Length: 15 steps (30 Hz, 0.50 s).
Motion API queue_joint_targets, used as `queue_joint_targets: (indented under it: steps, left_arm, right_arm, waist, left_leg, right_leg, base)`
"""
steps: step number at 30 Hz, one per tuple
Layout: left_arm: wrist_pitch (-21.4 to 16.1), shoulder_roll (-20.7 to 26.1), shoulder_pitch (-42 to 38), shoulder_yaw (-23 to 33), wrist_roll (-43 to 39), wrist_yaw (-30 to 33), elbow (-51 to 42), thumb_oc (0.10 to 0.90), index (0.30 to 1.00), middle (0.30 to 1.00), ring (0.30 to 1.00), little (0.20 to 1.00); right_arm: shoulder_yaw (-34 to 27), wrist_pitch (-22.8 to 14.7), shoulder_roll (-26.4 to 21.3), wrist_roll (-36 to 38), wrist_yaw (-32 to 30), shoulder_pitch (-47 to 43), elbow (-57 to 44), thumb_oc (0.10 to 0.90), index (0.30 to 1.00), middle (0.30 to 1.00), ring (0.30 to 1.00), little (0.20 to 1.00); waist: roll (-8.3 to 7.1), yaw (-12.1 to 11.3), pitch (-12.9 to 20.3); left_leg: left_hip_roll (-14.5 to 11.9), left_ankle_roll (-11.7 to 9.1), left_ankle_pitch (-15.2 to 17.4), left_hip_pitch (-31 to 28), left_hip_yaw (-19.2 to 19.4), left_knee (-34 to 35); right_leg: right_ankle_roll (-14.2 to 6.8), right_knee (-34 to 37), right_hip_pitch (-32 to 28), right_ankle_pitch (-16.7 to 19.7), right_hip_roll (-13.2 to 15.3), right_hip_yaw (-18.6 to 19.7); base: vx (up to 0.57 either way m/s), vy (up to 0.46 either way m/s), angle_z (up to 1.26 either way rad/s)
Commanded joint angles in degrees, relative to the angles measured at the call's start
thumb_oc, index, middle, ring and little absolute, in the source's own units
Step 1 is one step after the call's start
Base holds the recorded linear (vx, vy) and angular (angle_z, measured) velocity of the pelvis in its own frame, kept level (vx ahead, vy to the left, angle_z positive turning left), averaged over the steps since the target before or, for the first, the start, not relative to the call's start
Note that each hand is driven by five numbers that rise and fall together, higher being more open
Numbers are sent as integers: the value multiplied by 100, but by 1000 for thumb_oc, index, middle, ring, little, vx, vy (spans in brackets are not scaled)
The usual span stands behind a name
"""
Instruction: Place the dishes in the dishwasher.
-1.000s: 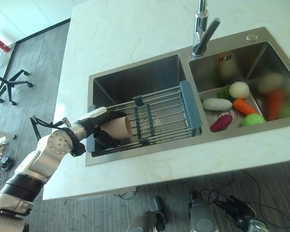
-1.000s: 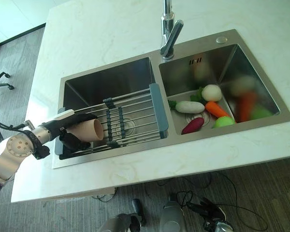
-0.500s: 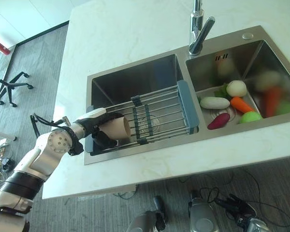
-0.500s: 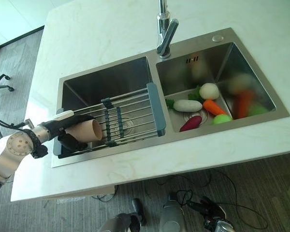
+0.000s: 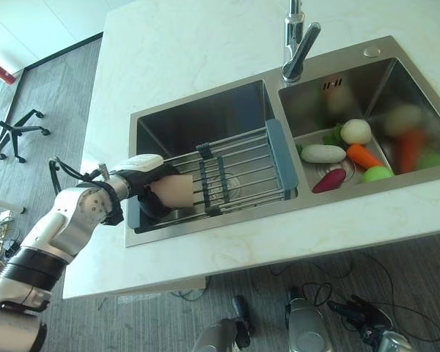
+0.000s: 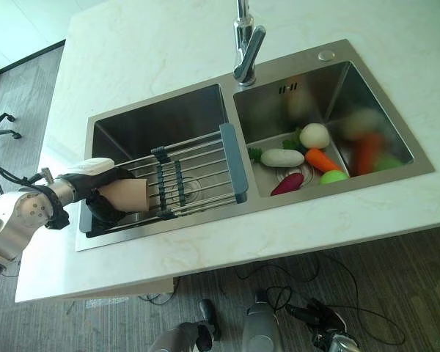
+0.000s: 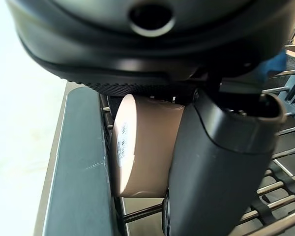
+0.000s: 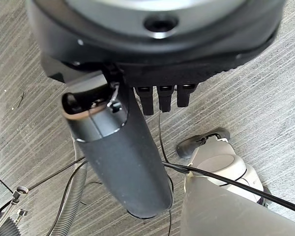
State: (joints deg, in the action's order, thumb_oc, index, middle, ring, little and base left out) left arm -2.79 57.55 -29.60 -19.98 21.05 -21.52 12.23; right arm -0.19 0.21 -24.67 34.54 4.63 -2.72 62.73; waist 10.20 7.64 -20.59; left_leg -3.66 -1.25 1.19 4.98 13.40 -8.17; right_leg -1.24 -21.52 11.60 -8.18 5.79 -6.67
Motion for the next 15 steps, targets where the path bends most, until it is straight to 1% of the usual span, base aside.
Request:
queue_joint_targets:
  steps: [1,3,6,8,9,11,13,14,15]
  left_arm:
    - [-181,1033,-27,457,467,918,274,400,300,300,300,300]
    - [-337,1068,-37,644,304,1453,73,400,300,300,300,300]
    - [-680,1157,44,1045,-147,2514,-316,400,300,300,300,300]
    - [-1006,1181,198,1509,-325,3430,-667,400,300,300,300,300]
    - [-1255,1154,382,1894,-277,4104,-887,400,300,300,300,300]
    - [-1369,1033,694,2492,-171,4939,-1240,400,300,300,300,300]
    - [-1394,963,873,2734,-258,5337,-1347,400,300,300,300,300]
    - [-1283,859,1049,2991,-360,5502,-1455,400,300,300,300,300]
    - [-1237,808,1167,3090,-469,5564,-1498,400,300,300,300,300]
  right_arm:
    - [-57,-160,95,292,-12,142,-79,800,900,900,900,900]
    - [-62,-189,145,283,-25,173,-77,800,900,900,900,900]
    - [-64,-179,192,279,-84,209,-115,800,900,900,900,900]
    - [-86,-223,256,259,-116,262,-88,800,900,900,900,900]
    - [-108,-278,307,224,-110,292,-9,800,900,900,900,900]
    - [-138,-321,367,166,-88,321,86,800,900,900,900,900]
    - [-136,-332,405,118,-85,353,112,800,900,900,900,900]
    - [-160,-337,436,31,-78,393,126,800,900,900,900,900]
    - [-156,-350,440,-20,-68,407,133,800,900,900,900,900]
  waist:
    - [-236,-181,164]
    - [-266,-211,202]
    - [-303,-272,251]
    - [-322,-335,302]
    - [-332,-394,358]
    - [-341,-471,447]
    - [-339,-501,503]
    - [-337,-547,559]
    - [-332,-547,579]
  left_leg:
    - [120,133,1055,185,-207,-902]
    - [109,125,1055,173,-209,-902]
    - [90,114,1062,151,-237,-902]
    - [75,105,1067,124,-271,-902]
    - [65,99,1072,98,-304,-902]
    - [36,78,1088,46,-344,-902]
    - [17,65,1106,-4,-358,-902]
    - [-1,51,1110,-47,-374,-902]
    - [-2,44,1116,-69,-382,-902]
  right_leg:
    - [-478,433,-343,-165,235,-322]
    - [-470,433,-373,-183,235,-349]
    - [-437,433,-429,-228,224,-390]
    - [-405,433,-489,-270,217,-436]
    - [-381,433,-547,-308,215,-485]
    - [-340,433,-636,-379,203,-552]
    - [-322,433,-694,-419,193,-584]
    - [-292,433,-750,-462,183,-606]
    - [-287,433,-771,-477,179,-613]
  base:
    - [-10,-31,-1]
    - [-9,-39,2]
    - [-13,-45,7]
    - [1,-52,18]
    - [19,-78,16]
    - [41,-89,12]
    - [64,-71,15]
    - [74,-68,10]
    - [78,-73,9]
